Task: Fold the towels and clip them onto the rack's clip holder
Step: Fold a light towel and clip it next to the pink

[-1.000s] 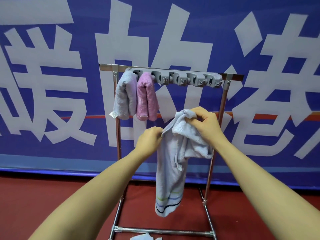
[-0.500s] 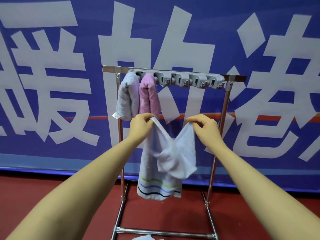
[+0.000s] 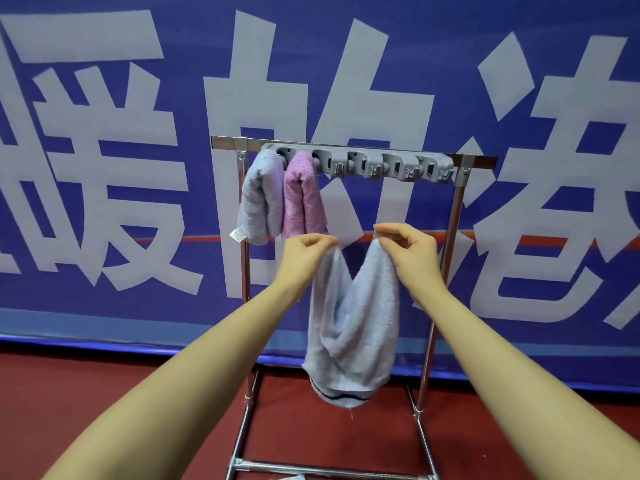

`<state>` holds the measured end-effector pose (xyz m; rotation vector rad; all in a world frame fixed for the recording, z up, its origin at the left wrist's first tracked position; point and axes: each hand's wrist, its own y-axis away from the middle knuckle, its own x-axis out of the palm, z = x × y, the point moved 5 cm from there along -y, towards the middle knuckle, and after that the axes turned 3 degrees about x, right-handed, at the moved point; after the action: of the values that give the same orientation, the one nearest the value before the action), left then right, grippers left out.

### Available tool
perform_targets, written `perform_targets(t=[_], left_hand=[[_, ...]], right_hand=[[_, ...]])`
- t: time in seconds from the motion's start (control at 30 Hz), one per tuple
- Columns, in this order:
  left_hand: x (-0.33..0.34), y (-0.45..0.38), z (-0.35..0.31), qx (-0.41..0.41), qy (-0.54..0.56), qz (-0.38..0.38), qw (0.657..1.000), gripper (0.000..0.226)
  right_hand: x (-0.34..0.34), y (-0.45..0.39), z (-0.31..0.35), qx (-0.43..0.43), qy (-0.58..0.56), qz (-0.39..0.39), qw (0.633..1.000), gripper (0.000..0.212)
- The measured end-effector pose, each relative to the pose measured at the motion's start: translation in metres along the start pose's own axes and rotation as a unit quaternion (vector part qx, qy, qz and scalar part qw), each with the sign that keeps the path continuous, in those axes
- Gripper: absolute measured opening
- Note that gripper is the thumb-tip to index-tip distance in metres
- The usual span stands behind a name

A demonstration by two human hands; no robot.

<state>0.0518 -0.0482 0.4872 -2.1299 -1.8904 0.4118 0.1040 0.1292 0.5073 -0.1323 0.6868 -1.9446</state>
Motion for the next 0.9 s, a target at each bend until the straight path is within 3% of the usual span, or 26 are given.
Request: perform_targets(t=[0.17,0.2,0.3,0.37,0.47,0.53,0.67,0.8,0.9], left_hand=[[0.04,0.011,0.013,0.072,-0.212,0.149,0.963,0.019],[0.043,0.012,0.014,0.072,-0.222,0.139,0.962,0.014],[0.04,0.012,0.011,0.084,-0.222,0.061,0.97,0.039],[0.039,0.012,0.008,0.11,-0.22,0.049,0.968,0.027],[0.037,0.012,0.004,0.159,-0.218,0.047,0.962,0.024],[0.039,0.014,0.0,0.214,-0.257,0.05,0.941,0.021],[0.038,0.019,-0.002,0.323,-0.355,0.033,0.877,0.019],[0.028,0.016,0.004,0.305,-0.347,0.015,0.887,0.018],[0.024,0.013,0.008,0.284,-0.354,0.049,0.89,0.02]], right_hand=[[0.011,0.002,0.014,-0.021,-0.033,0.05,0.998,0.028],[0.012,0.003,0.016,-0.025,-0.033,0.056,0.998,0.028],[0.009,0.003,0.015,-0.024,-0.026,0.062,0.997,0.023],[0.002,0.002,0.006,0.003,0.015,0.031,0.999,0.012],[0.001,0.003,-0.014,0.082,0.082,0.028,0.993,0.041],[0.009,0.009,-0.019,0.126,0.07,0.069,0.987,0.05],[0.02,0.012,-0.021,0.175,-0.028,0.097,0.979,0.042],[0.028,0.012,-0.024,0.17,0.006,0.182,0.968,0.027],[0.031,0.014,-0.025,0.17,-0.011,0.174,0.97,0.02]])
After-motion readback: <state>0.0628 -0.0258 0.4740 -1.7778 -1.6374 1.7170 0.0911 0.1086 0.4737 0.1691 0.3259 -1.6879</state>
